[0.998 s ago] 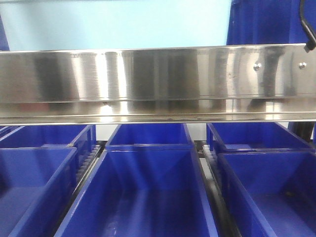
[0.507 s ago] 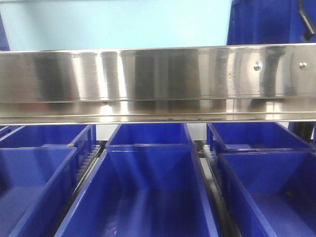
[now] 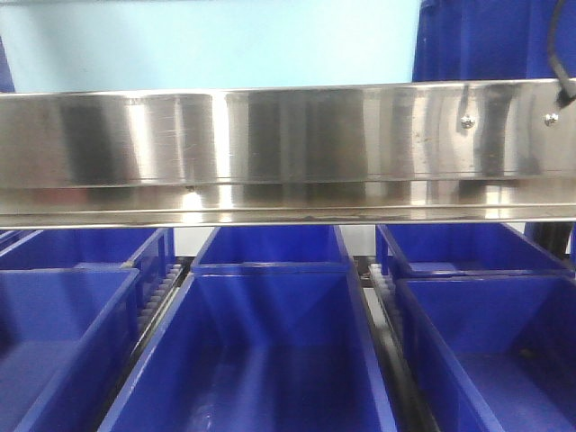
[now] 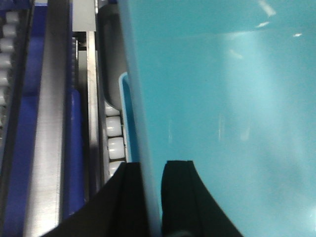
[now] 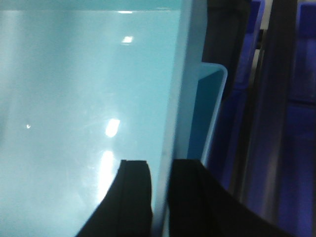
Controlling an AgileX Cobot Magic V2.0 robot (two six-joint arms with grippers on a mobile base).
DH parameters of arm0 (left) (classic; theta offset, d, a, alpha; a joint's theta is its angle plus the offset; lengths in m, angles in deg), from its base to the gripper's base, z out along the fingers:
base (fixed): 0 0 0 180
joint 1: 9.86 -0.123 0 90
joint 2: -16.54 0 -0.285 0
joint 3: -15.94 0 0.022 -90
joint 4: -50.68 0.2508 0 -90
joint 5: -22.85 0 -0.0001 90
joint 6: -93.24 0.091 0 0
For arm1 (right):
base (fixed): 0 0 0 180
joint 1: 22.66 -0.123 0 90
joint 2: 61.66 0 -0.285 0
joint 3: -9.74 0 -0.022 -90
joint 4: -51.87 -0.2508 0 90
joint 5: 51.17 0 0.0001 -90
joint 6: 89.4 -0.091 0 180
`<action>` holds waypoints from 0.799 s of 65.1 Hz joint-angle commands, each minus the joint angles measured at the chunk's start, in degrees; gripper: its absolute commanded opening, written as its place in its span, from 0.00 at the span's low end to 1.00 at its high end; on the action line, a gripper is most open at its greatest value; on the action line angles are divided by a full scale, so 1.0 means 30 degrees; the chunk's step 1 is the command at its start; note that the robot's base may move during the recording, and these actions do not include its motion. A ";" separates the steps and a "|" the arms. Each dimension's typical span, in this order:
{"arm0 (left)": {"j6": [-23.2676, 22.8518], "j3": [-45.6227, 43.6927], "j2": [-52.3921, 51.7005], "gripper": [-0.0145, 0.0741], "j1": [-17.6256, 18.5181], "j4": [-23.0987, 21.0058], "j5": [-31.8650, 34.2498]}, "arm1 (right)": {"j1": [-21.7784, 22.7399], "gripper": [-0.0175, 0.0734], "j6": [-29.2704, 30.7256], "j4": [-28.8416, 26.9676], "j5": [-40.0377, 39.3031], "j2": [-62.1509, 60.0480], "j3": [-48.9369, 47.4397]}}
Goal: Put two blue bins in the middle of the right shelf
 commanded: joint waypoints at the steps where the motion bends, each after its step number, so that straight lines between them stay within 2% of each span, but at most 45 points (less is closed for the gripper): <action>1: 0.0288 -0.0039 -0.0021 0.04 -0.0023 0.0027 0.0634 | 0.0181 0.03 -0.0427 -0.0407 -0.0818 0.0131 -0.0320; 39: 0.0288 -0.0039 0.1926 0.04 -0.0023 0.0237 0.0254 | 0.0559 0.03 -0.1186 -0.0372 0.0254 0.0752 -0.0320; 52: 0.0288 -0.0039 0.2194 0.04 -0.0023 0.1150 0.0254 | 0.0638 0.03 -0.1291 -0.0328 0.1182 0.1319 -0.0320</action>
